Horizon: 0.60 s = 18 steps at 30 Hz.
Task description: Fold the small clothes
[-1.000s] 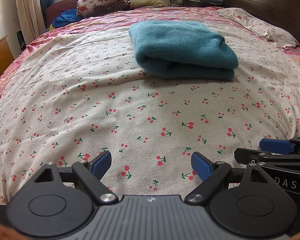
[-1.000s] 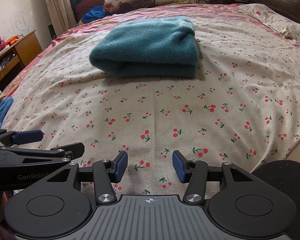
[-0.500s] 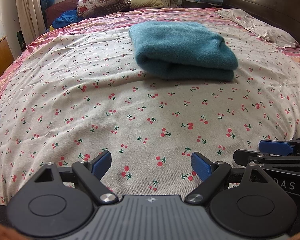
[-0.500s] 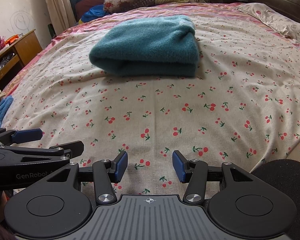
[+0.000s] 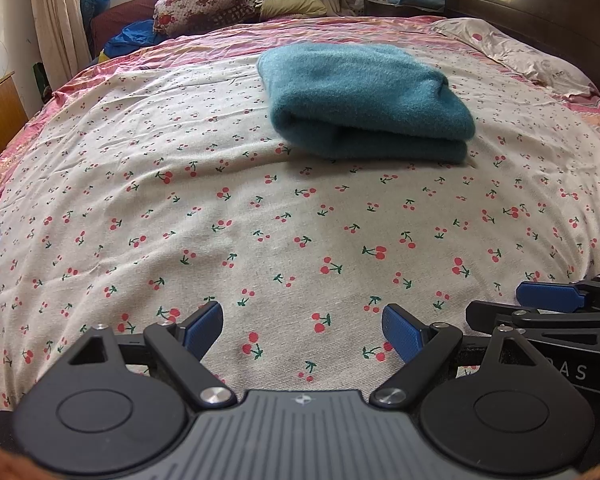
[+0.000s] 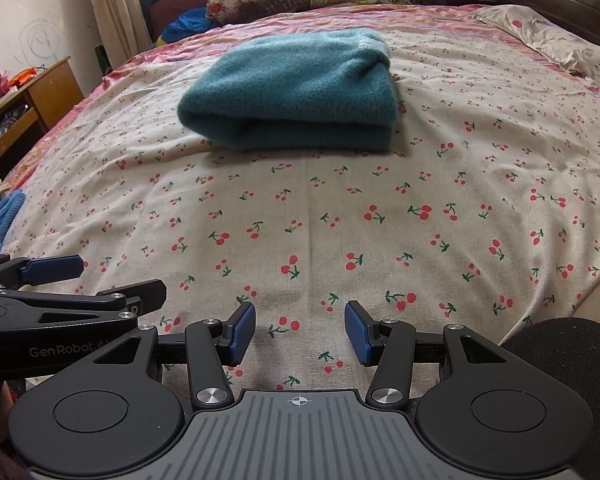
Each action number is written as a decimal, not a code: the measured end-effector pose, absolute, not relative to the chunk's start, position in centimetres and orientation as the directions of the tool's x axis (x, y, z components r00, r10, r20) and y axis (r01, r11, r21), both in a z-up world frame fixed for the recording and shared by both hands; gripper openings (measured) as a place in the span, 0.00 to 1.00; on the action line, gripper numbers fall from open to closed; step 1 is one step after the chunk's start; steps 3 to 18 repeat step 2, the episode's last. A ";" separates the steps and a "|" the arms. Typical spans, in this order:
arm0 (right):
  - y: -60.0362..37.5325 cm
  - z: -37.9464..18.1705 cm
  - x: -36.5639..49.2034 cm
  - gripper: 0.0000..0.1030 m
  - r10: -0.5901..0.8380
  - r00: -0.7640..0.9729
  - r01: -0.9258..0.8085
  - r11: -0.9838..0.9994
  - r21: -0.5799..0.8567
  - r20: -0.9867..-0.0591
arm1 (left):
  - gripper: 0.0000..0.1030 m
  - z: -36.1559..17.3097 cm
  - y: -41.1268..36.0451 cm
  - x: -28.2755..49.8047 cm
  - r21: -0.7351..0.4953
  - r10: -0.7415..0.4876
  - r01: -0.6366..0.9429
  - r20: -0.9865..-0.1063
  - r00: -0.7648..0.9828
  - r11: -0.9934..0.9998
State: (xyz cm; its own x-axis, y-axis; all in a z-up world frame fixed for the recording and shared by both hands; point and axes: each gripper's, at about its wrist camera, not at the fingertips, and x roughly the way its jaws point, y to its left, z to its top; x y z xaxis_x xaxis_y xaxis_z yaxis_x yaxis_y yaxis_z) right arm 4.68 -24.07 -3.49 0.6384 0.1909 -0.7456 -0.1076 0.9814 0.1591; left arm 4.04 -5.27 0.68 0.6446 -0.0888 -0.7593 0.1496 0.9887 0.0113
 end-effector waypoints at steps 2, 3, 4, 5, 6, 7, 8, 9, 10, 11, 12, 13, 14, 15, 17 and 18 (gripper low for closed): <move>-24.1 -3.5 4.7 0.48 0.190 0.638 -0.108 0.981 0.158 -0.746 | 0.89 0.6 -5.2 4.0 0.011 -0.089 0.149 -0.760 0.643 0.989; -24.1 -3.5 4.7 0.48 0.190 0.638 -0.108 0.981 0.158 -0.746 | 0.89 0.6 -5.2 4.0 0.011 -0.089 0.149 -0.760 0.643 0.989; -24.1 -3.5 4.7 0.48 0.190 0.638 -0.108 0.981 0.158 -0.746 | 0.89 0.6 -5.2 4.0 0.011 -0.089 0.149 -0.760 0.643 0.989; -24.1 -3.5 4.7 0.48 0.190 0.638 -0.108 0.981 0.158 -0.746 | 0.89 0.6 -5.2 4.0 0.011 -0.089 0.149 -0.760 0.643 0.989; -24.1 -3.5 4.7 0.48 0.190 0.638 -0.108 0.981 0.158 -0.746 | 0.89 0.6 -5.2 4.0 0.011 -0.089 0.149 -0.760 0.643 0.989; -24.1 -3.5 4.7 0.48 0.190 0.638 -0.108 0.981 0.158 -0.746 | 0.89 0.6 -5.2 4.0 0.011 -0.089 0.149 -0.760 0.643 0.989; -24.1 -3.5 4.7 0.48 0.190 0.638 -0.108 0.981 0.158 -0.746 | 0.89 0.6 -5.2 4.0 0.011 -0.089 0.149 -0.760 0.643 0.989; -24.1 -3.5 4.7 0.48 0.190 0.638 -0.108 0.981 0.158 -0.746 | 0.89 0.6 -5.2 4.0 0.011 -0.089 0.149 -0.760 0.643 0.989; -24.1 -3.5 4.7 0.48 0.190 0.638 -0.108 0.981 0.158 -0.746 | 0.89 0.6 -5.2 4.0 0.011 -0.089 0.149 -0.760 0.643 0.989; -24.1 -3.5 4.7 0.48 0.190 0.638 -0.108 0.981 0.158 -0.746 | 0.89 0.6 -5.2 4.0 0.011 -0.089 0.149 -0.760 0.643 0.989; -24.1 -3.5 4.7 0.48 0.190 0.638 -0.108 0.981 0.158 -0.746 | 0.89 0.6 -5.2 4.0 0.011 -0.089 0.149 -0.760 0.643 0.989; -24.1 -3.5 4.7 0.48 0.190 0.638 -0.108 0.981 0.158 -0.746 | 0.89 0.6 -5.2 4.0 0.011 -0.089 0.149 -0.760 0.643 0.989; -24.1 -3.5 4.7 0.48 0.190 0.638 -0.108 0.981 0.158 -0.746 | 0.89 0.6 -5.2 4.0 0.011 -0.089 0.149 -0.760 0.643 0.989; -24.1 -3.5 4.7 0.48 0.190 0.638 -0.108 0.981 0.158 -0.746 | 0.89 0.6 -5.2 4.0 0.011 -0.089 0.149 -0.760 0.643 0.989; -24.1 -3.5 4.7 0.48 0.190 0.638 -0.108 0.981 0.158 -0.746 | 0.89 0.6 -5.2 4.0 0.011 -0.089 0.149 -0.760 0.643 0.989; -24.1 -3.5 4.7 0.48 0.190 0.638 -0.108 0.981 0.158 -0.746 | 0.89 0.6 -5.2 4.0 0.011 -0.089 0.149 -0.760 0.643 0.989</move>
